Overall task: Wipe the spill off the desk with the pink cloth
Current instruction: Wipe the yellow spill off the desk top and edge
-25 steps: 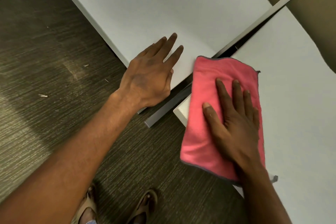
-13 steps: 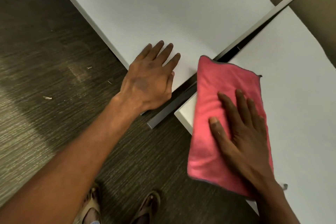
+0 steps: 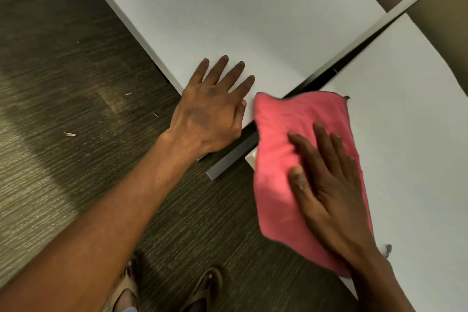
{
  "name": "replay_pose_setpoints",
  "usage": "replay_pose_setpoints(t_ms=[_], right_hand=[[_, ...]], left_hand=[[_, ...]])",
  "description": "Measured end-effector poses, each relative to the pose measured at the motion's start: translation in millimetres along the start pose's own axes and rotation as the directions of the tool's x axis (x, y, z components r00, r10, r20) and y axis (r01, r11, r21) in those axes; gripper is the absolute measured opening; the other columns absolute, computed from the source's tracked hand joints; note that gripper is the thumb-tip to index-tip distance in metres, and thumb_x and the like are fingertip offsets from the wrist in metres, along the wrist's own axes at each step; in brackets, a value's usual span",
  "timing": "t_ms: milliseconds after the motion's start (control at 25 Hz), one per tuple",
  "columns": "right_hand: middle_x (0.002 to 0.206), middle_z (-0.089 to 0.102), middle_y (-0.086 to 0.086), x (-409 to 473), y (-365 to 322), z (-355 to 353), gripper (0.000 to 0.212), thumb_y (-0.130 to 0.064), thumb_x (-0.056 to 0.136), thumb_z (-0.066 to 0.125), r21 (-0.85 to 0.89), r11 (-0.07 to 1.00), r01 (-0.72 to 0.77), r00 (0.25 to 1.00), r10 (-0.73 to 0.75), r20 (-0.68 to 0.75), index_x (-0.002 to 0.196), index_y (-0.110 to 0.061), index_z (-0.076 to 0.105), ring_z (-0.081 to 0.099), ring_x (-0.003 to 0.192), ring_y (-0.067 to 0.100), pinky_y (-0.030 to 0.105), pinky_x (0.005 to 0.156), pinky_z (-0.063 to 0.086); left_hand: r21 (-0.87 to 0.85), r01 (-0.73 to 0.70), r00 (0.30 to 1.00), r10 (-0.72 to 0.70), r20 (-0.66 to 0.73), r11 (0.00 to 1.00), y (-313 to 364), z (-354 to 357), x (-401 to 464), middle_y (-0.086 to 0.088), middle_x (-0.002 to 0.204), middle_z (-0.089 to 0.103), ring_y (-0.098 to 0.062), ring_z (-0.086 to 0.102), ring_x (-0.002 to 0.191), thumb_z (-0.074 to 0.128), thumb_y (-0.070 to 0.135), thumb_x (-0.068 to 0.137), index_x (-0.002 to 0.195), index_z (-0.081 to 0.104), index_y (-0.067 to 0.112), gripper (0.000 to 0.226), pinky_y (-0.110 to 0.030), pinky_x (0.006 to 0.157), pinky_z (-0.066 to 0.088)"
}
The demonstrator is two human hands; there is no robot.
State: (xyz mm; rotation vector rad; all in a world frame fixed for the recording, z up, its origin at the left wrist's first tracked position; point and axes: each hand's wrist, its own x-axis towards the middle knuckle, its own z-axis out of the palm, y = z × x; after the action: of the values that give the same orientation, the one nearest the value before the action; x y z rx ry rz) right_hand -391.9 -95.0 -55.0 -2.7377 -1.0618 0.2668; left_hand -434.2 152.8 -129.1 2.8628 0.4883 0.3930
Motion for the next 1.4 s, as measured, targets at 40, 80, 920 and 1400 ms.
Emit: replay_pose_setpoints(t_ms=[40, 80, 920, 1400], right_hand=[[0.173, -0.001, -0.023, 9, -2, -1, 0.056, -0.074, 0.097, 0.018, 0.004, 0.998, -0.056, 0.998, 0.056, -0.010, 0.152, -0.068, 0.014, -0.007, 0.161, 0.008, 0.057, 0.130, 0.005], [0.174, -0.003, -0.021, 19, -8, 1, 0.057, -0.075, 0.095, 0.016, -0.013, 0.995, -0.096, 0.995, 0.096, -0.018, 0.151, -0.069, 0.013, -0.009, 0.161, 0.009, 0.056, 0.130, 0.002], [0.160, 0.040, -0.007, 25, -45, 18, 0.036, -0.063, 0.101, 0.035, -0.106, 0.982, 0.156, 0.986, -0.160, -0.039, 0.127, -0.048, 0.055, 0.010, 0.161, 0.025, 0.062, 0.126, 0.013], [0.156, 0.045, -0.008, 27, -31, 12, 0.045, -0.062, 0.098, 0.044, -0.134, 0.944, 0.303, 0.952, -0.307, -0.009, 0.138, -0.043, 0.055, 0.019, 0.159, 0.024, 0.060, 0.124, 0.019]], left_hand=[[0.003, 0.000, 1.000, 0.000, -0.007, 1.000, 0, 1, 0, -0.005, 0.166, 0.029, -0.030, 0.019, 0.156, 0.025, 0.041, 0.099, 0.157, 0.035, 0.025, 0.060, -0.053, 0.127, 0.013], [0.001, 0.000, 1.000, 0.000, -0.016, 1.000, 0, 2, 0, -0.005, 0.166, 0.030, -0.030, 0.019, 0.156, 0.026, 0.040, 0.099, 0.157, 0.036, 0.025, 0.060, -0.052, 0.127, 0.013], [-0.037, -0.014, 0.997, 0.011, -0.076, 0.999, -4, 6, 2, -0.006, 0.164, 0.034, -0.031, 0.024, 0.154, 0.035, 0.039, 0.100, 0.153, 0.042, 0.025, 0.056, -0.052, 0.126, 0.015], [-0.024, -0.012, 0.999, 0.011, -0.051, 1.000, -4, 6, 2, -0.005, 0.164, 0.034, -0.031, 0.023, 0.154, 0.029, 0.041, 0.099, 0.154, 0.041, 0.026, 0.058, -0.052, 0.126, 0.015]])
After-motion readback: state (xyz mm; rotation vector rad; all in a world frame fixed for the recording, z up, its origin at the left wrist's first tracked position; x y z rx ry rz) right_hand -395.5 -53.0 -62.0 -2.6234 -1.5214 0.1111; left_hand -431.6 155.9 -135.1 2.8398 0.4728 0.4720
